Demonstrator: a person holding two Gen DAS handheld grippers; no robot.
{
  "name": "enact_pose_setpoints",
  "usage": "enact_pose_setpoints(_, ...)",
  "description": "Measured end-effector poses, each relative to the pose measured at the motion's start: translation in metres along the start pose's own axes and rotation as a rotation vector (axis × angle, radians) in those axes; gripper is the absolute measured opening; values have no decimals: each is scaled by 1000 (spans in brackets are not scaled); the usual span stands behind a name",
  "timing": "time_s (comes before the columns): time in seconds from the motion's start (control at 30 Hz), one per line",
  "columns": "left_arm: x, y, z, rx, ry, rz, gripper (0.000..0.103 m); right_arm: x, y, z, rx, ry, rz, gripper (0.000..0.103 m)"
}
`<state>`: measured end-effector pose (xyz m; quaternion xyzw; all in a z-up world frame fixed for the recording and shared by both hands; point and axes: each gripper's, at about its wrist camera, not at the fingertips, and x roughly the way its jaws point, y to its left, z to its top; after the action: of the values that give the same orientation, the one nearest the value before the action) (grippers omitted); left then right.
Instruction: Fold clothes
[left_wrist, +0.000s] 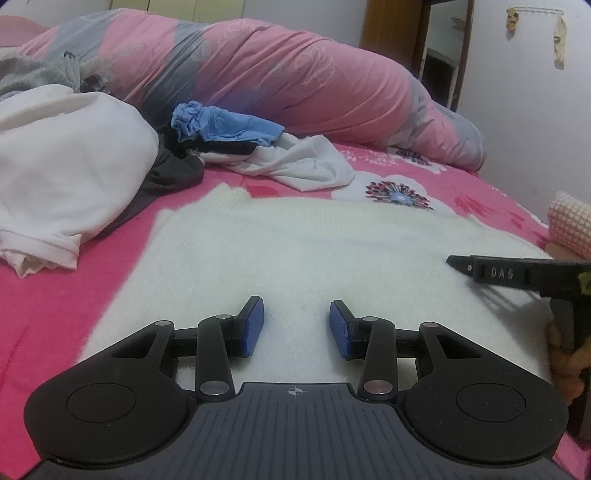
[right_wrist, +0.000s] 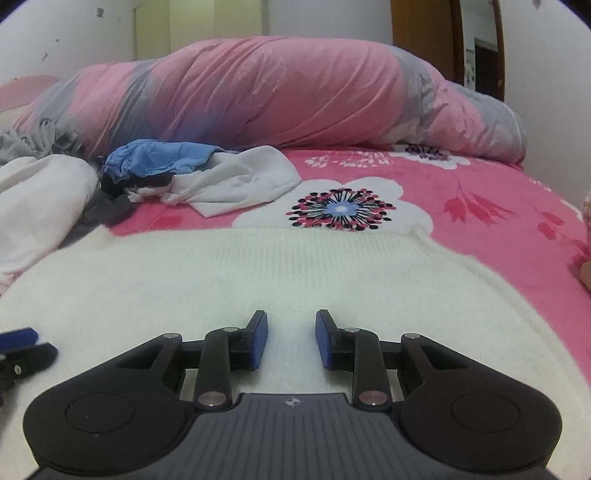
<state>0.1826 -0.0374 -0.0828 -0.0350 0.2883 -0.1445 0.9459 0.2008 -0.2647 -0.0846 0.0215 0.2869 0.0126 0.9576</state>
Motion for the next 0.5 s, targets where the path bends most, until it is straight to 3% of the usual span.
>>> enact_pose_setpoints(0.1,-6,-2,9,-20,8,0,40,-1,0,0,4,-2,2,30)
enact_pose_setpoints(0.3,-7,-2,49,-58,-51,-10,40,1,-2,-8,22,-8,18,30)
enact_pose_setpoints(0.4,18,1,66,-67,-21,46,40,1,-3,-8,25,-11,20,30)
enact_pose_setpoints(0.5,56,19,62,-116,84,157,40,1,-4,-9,30,-13,24,30)
